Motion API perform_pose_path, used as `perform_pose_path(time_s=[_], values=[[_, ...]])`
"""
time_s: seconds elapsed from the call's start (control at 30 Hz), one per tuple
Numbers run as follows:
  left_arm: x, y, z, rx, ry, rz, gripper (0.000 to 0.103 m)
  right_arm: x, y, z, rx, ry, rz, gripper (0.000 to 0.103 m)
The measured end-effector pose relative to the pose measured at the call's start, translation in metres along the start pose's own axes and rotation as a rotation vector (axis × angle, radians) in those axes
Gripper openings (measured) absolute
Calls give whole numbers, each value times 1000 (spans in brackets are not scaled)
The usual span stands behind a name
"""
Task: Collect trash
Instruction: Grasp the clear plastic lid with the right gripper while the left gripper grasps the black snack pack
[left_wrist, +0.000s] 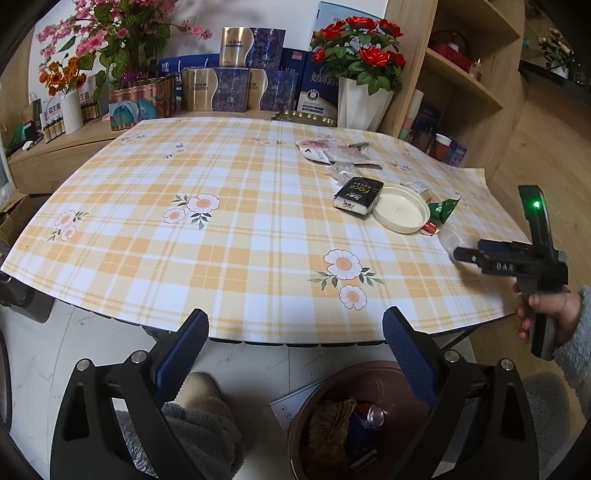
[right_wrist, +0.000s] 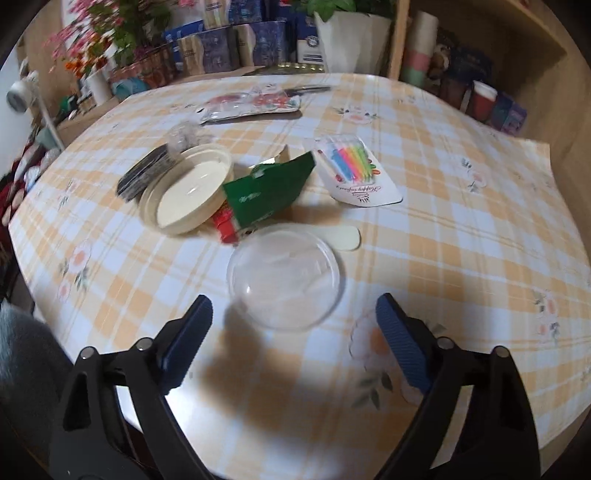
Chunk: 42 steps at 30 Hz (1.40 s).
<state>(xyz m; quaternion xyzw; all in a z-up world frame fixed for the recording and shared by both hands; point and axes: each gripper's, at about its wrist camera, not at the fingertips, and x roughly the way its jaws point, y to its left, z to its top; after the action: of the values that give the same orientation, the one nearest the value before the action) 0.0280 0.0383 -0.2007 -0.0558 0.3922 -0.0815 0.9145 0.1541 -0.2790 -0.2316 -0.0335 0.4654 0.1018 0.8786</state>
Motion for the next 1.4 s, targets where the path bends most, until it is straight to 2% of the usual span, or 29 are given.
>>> perform_pose_path(time_s=[0.13,0.23,0.33,0.37,0.57,0.73,0.83,0.9,1.07,1.27,1.33,1.37,1.4], values=[[9,0,5,3,17,-4,93,9,-4,6,62,3,32,86],[17,-4,10,21,27,-10,93,12,1,8,41,-1,12,85],[26,-8,20,39,37,-10,93,13,6,8,3,-7,-19,75],[28,-8,24,34,33,-15,93,12,7,7,-5,-15,-12,67],[52,-19,62,41,30,-107,93,4,2,4,29,-35,10,67],[91,-39,101,138,30,-200,93,-11,-3,-2,83,-72,31,67],[120,-49,118,192,68,-233,90,-18,-6,-5,113,-87,46,67],[142,-49,129,173,110,-258,84,-23,-7,-7,124,-94,52,67],[175,-50,143,137,172,-291,78,-33,-8,-14,135,-103,58,67],[200,-54,146,124,240,-283,78,-41,-12,-18,158,-111,60,67],[202,-57,147,132,239,-278,73,-43,-12,-19,165,-114,61,67],[203,-58,148,136,245,-275,57,-43,-13,-20,168,-114,61,67],[203,-59,148,140,253,-278,47,-44,-13,-21,170,-114,62,67]])
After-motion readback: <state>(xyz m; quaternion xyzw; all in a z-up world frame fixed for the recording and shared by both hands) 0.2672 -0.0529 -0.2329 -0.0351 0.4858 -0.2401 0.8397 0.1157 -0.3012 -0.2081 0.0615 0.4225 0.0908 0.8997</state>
